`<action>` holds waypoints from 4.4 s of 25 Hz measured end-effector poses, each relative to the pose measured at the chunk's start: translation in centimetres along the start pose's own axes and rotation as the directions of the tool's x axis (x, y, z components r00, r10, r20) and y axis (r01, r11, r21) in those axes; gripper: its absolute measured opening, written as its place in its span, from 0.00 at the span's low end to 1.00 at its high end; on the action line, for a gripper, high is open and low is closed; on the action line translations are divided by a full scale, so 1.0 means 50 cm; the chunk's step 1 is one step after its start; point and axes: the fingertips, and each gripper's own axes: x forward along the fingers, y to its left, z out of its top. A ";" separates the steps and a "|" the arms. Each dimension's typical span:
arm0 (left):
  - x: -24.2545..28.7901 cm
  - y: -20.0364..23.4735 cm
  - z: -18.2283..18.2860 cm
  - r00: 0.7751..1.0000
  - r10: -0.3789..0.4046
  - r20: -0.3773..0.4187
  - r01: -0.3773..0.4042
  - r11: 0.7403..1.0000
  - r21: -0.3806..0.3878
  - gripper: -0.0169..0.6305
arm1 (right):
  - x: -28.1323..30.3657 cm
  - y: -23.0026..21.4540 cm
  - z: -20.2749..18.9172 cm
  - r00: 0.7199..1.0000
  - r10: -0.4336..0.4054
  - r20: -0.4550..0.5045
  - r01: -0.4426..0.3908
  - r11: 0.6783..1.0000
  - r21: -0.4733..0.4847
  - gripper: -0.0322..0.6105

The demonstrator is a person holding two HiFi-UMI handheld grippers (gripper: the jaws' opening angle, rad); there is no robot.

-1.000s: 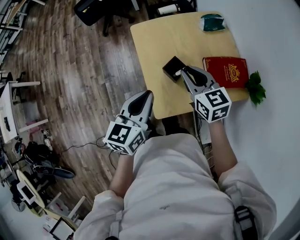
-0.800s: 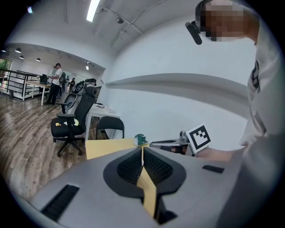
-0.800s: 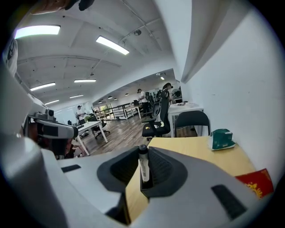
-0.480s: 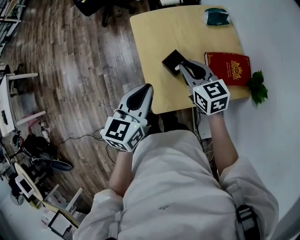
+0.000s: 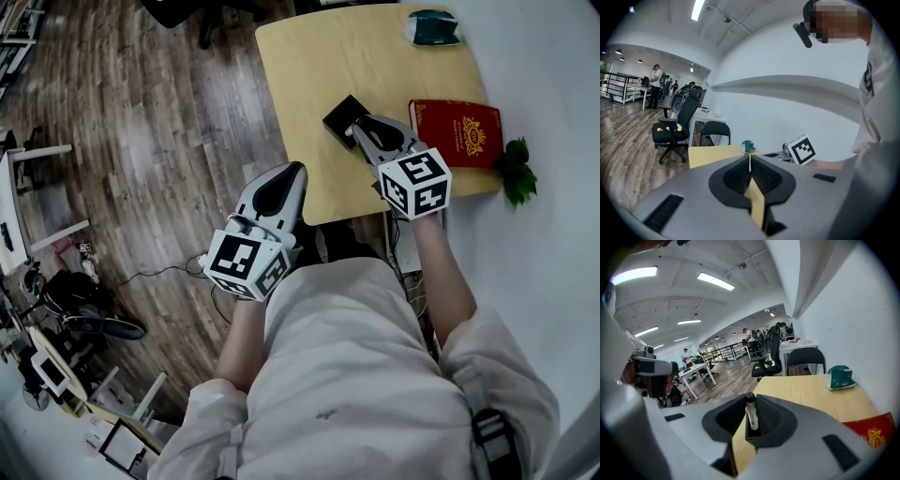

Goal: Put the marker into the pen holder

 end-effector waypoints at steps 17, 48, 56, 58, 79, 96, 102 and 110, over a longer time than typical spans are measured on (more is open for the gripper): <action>0.012 -0.004 -0.015 1.000 -0.021 -0.016 0.021 1.000 -0.011 0.05 | 0.056 -0.019 -0.067 0.996 -0.018 -0.086 0.019 1.000 0.012 0.15; 0.034 -0.013 -0.015 0.999 -0.029 -0.018 0.029 1.000 -0.002 0.05 | 0.104 -0.036 -0.120 0.984 -0.032 -0.174 0.034 0.999 0.009 0.16; 0.026 -0.009 -0.006 1.000 -0.012 -0.002 0.012 1.000 -0.003 0.05 | 0.105 -0.036 -0.116 0.983 -0.050 -0.175 0.050 0.999 -0.006 0.16; 0.025 -0.008 -0.006 1.000 -0.009 -0.002 0.009 1.000 -0.002 0.05 | 0.106 -0.036 -0.116 0.983 -0.050 -0.176 0.050 0.999 -0.008 0.16; 0.013 -0.012 -0.014 1.000 -0.003 0.003 0.003 1.000 0.000 0.05 | 0.103 -0.029 -0.122 0.984 -0.048 -0.172 0.047 0.999 -0.010 0.20; 0.010 -0.019 -0.029 1.000 0.000 -0.010 0.000 1.000 0.005 0.05 | 0.085 -0.028 -0.118 0.987 -0.051 -0.152 0.050 0.999 -0.014 0.18; -0.001 -0.017 -0.024 1.000 -0.015 -0.010 0.016 1.000 0.017 0.05 | 0.063 -0.027 -0.108 0.987 -0.081 -0.141 0.080 0.997 -0.016 0.17; -0.032 -0.003 -0.004 0.999 -0.053 0.005 0.052 0.998 0.039 0.05 | 0.035 0.002 -0.089 0.984 -0.130 -0.122 0.128 0.992 -0.021 0.15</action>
